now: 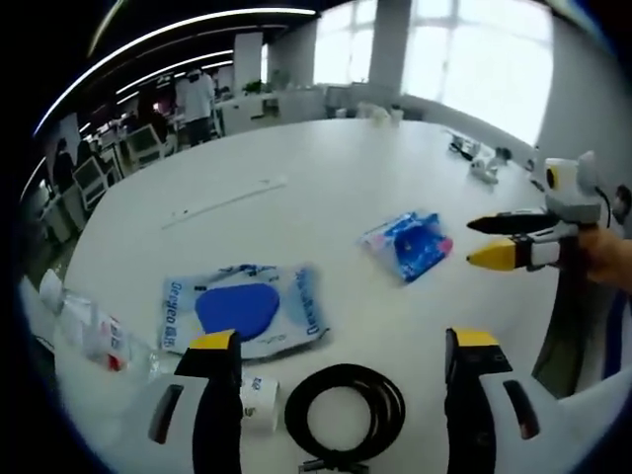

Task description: Arrange the tabletop items into an orderly group along one side of the table until the central work area is clear of visible clutter.

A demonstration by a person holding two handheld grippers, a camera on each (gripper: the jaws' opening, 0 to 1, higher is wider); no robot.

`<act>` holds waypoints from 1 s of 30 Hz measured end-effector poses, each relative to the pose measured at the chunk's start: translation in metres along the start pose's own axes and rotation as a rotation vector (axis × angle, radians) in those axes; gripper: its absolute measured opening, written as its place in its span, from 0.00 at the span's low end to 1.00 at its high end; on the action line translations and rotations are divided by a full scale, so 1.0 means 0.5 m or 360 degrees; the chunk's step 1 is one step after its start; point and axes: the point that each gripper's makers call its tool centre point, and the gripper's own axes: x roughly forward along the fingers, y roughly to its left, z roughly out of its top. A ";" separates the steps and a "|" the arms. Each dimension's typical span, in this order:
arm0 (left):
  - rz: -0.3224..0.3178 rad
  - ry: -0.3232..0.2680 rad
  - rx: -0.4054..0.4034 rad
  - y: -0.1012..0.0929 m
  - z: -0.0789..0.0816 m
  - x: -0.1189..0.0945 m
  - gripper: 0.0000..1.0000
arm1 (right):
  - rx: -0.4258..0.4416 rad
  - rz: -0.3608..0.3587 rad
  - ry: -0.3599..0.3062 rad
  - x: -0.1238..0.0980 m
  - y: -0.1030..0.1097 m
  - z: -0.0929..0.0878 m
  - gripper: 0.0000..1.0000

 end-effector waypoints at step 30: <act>0.0042 0.0054 -0.0119 0.039 -0.118 -0.085 0.74 | 0.0018 0.0136 0.0067 0.006 0.124 -0.053 0.60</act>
